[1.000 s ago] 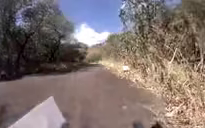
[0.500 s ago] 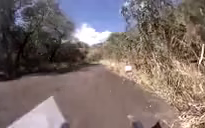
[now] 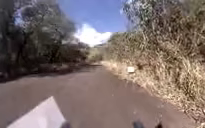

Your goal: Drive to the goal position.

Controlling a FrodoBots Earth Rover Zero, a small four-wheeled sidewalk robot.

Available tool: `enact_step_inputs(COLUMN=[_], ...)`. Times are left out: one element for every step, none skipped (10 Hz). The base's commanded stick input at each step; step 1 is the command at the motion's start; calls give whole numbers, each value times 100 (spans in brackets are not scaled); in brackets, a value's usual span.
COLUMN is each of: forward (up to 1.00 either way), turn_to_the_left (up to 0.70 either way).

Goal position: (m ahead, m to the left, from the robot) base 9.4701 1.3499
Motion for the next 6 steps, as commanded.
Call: enact_step_inputs(forward=[50,50,50,50,50,50], turn_to_the_left=[0,0,0,0,0,0])
